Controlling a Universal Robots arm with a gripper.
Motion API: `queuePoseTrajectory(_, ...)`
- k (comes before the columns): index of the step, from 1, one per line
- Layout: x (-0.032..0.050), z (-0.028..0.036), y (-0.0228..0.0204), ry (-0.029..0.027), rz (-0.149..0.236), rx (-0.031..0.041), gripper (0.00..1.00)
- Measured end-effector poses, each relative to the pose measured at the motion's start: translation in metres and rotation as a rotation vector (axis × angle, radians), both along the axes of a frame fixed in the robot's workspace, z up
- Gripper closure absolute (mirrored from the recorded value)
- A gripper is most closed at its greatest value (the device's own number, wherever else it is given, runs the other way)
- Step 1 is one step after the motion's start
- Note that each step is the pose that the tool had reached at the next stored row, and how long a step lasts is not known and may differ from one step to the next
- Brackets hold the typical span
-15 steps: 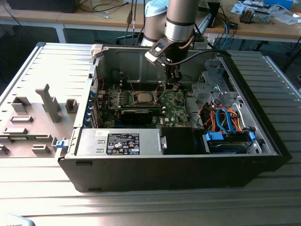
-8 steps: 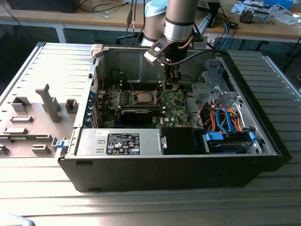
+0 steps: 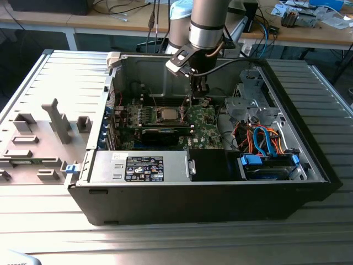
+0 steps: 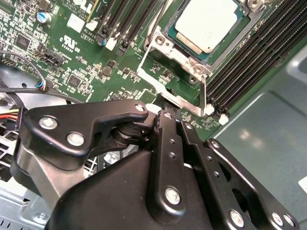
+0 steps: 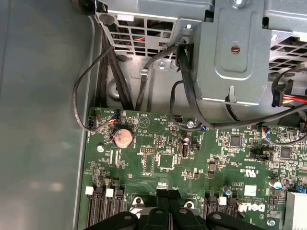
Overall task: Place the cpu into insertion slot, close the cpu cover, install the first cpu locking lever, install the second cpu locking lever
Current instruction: 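Close the cpu cover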
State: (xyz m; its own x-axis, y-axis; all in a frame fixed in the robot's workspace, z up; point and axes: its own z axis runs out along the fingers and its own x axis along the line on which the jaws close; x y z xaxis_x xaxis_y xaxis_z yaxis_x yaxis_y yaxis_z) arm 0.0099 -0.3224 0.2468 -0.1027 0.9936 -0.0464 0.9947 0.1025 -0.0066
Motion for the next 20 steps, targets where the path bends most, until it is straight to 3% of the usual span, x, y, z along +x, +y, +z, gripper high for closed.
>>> queuePoseTrajectory(20, -0.0125, 0.0000, 0.0000, 0.0000, 0.000, 0.0000, 0.89)
